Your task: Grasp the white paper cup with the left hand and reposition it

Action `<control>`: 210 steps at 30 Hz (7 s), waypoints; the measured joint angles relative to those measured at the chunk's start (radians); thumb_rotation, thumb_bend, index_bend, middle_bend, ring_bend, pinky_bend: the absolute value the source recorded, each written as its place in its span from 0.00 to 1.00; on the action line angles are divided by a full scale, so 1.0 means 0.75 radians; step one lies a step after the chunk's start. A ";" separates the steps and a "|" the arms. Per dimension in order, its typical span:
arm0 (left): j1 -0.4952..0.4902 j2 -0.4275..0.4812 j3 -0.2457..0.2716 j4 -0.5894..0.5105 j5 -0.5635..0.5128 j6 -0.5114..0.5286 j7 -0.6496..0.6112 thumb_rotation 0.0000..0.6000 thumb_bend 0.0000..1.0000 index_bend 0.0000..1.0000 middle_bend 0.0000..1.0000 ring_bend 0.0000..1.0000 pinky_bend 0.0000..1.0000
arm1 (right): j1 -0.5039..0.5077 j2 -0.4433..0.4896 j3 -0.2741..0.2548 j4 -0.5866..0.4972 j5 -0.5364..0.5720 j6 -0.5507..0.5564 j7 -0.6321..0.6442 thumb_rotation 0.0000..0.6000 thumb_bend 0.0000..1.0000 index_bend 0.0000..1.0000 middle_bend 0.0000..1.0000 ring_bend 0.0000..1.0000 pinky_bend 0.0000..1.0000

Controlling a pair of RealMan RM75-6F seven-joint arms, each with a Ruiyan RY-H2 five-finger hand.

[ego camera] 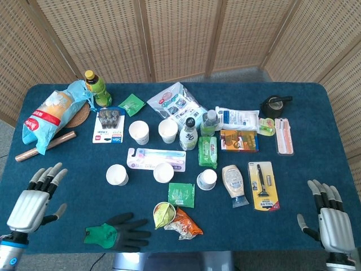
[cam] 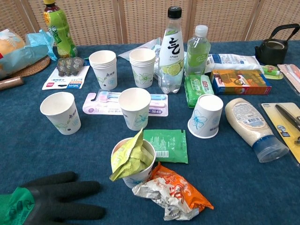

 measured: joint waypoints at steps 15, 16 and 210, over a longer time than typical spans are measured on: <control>-0.245 -0.175 -0.114 0.046 -0.255 -0.323 0.161 1.00 0.38 0.00 0.02 0.00 0.07 | -0.008 0.015 0.006 -0.017 0.027 -0.006 -0.012 1.00 0.39 0.00 0.02 0.00 0.00; -0.258 -0.189 -0.120 0.058 -0.272 -0.340 0.162 1.00 0.38 0.00 0.02 0.01 0.07 | -0.008 0.016 0.007 -0.019 0.031 -0.007 -0.014 1.00 0.39 0.00 0.02 0.00 0.00; -0.827 -0.262 0.030 0.251 -0.174 -0.606 1.371 1.00 0.39 0.26 0.31 0.31 0.27 | -0.025 0.016 -0.004 0.000 0.072 -0.060 0.073 1.00 0.38 0.00 0.02 0.00 0.00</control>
